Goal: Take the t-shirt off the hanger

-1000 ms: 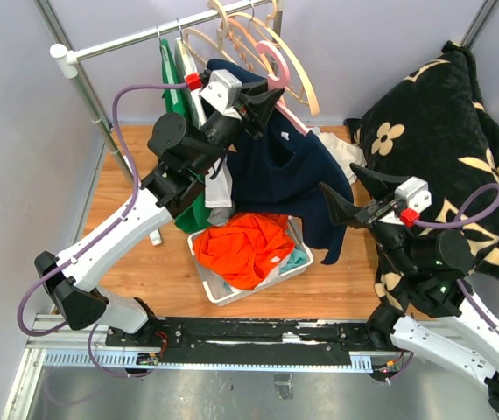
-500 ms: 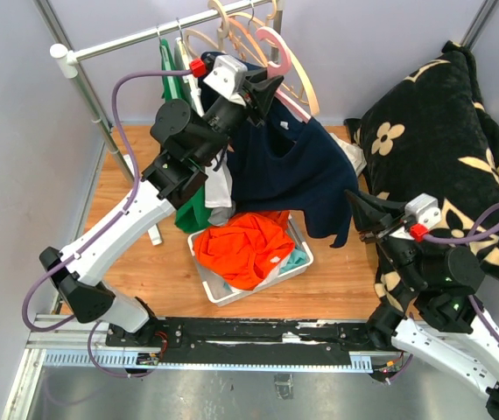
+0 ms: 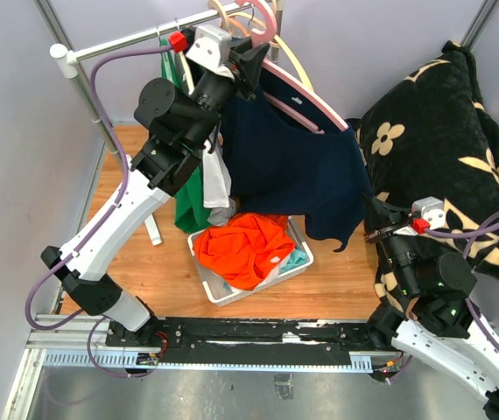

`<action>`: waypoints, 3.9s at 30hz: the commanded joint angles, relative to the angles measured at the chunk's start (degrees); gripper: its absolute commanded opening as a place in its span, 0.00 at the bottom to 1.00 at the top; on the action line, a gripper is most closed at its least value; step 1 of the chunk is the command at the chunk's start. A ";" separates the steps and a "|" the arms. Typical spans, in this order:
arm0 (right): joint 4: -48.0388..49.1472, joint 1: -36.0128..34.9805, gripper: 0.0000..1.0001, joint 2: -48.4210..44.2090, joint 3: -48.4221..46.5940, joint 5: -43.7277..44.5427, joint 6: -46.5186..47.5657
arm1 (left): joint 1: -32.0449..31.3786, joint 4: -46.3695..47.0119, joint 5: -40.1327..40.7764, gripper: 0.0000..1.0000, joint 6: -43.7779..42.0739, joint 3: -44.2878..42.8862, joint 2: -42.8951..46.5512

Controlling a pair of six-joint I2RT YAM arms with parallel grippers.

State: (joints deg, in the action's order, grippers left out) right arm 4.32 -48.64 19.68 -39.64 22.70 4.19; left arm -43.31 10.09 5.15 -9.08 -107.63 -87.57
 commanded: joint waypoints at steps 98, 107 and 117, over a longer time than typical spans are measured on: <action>-6.51 -0.85 0.30 21.86 -20.05 -12.86 3.02 | -8.55 0.04 2.51 0.00 -2.24 17.04 7.50; -7.35 -0.91 0.45 18.46 -17.74 -13.52 3.60 | -8.57 -3.04 4.14 0.00 -0.86 13.33 4.69; -7.38 -0.86 0.64 16.33 -17.05 -13.35 5.74 | -8.57 -2.83 3.71 0.00 -0.67 13.17 4.87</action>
State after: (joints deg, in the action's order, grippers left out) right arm -3.42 -49.01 36.88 -56.99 8.27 8.73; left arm -51.88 4.16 8.21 -9.89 -92.16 -83.24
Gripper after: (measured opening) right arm 0.650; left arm 0.217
